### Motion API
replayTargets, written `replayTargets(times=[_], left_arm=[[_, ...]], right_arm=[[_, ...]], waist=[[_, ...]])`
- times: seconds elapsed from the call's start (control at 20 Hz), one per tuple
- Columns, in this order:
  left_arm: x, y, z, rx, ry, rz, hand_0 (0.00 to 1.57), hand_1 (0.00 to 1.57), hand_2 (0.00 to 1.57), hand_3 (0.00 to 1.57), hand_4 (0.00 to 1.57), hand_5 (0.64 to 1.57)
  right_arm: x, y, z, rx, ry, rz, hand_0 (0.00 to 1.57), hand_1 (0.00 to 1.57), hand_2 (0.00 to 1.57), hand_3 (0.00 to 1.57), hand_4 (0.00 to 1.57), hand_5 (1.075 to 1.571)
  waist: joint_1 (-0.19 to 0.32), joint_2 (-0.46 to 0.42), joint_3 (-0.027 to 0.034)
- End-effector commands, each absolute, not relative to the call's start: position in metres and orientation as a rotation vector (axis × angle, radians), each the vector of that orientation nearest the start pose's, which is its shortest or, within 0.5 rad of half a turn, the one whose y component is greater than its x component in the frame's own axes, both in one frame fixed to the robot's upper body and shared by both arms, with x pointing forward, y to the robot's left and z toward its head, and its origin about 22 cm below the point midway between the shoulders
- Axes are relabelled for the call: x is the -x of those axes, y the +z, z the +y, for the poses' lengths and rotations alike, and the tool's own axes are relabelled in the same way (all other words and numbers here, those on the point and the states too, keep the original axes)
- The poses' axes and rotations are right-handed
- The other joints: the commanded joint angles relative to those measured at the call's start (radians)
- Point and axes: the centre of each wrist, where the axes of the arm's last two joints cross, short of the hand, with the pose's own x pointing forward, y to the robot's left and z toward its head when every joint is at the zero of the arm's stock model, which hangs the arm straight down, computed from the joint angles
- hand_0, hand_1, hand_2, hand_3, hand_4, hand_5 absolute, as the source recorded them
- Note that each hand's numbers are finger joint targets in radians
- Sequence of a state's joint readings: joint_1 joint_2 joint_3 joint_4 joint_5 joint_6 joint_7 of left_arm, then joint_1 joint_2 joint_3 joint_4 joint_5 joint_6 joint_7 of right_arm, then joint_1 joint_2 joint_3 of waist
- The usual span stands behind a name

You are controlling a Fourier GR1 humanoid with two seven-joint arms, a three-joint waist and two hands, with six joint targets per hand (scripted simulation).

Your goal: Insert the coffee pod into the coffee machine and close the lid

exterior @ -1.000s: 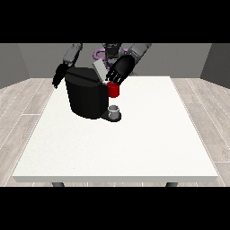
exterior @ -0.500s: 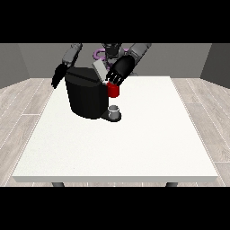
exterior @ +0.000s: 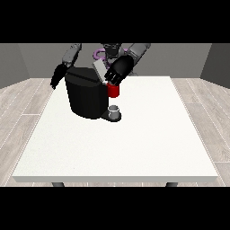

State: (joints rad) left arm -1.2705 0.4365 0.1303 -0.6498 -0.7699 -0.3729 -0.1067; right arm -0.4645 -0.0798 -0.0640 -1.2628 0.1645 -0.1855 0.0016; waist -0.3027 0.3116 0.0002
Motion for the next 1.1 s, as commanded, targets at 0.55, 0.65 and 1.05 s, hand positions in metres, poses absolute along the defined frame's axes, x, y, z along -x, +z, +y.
replayTargets(times=[0.55,0.65,1.05], left_arm=[[-0.462,0.259,0.265,-0.832,-1.170,-1.593,1.11,1.11,1.14,1.02,0.00,1.571],[-0.462,0.275,0.242,-0.794,-1.177,-1.638,1.11,1.11,1.13,0.97,0.00,1.571],[-0.459,0.296,0.263,-0.857,-1.125,-1.732,1.24,1.24,1.20,0.97,0.00,1.571]], right_arm=[[-0.347,0.079,-0.191,0.255,0.121,-1.744,0.00,0.00,0.00,0.00,0.00,1.571],[-0.351,0.062,-0.215,0.260,0.074,-1.726,0.00,0.00,0.00,0.00,0.00,1.571],[-0.351,0.076,-0.194,0.255,0.098,-1.777,0.00,0.00,0.00,0.00,0.08,1.571]], waist=[[-0.021,0.046,-0.0007],[0.000,0.035,0.0002],[-0.023,0.083,-0.0001]])
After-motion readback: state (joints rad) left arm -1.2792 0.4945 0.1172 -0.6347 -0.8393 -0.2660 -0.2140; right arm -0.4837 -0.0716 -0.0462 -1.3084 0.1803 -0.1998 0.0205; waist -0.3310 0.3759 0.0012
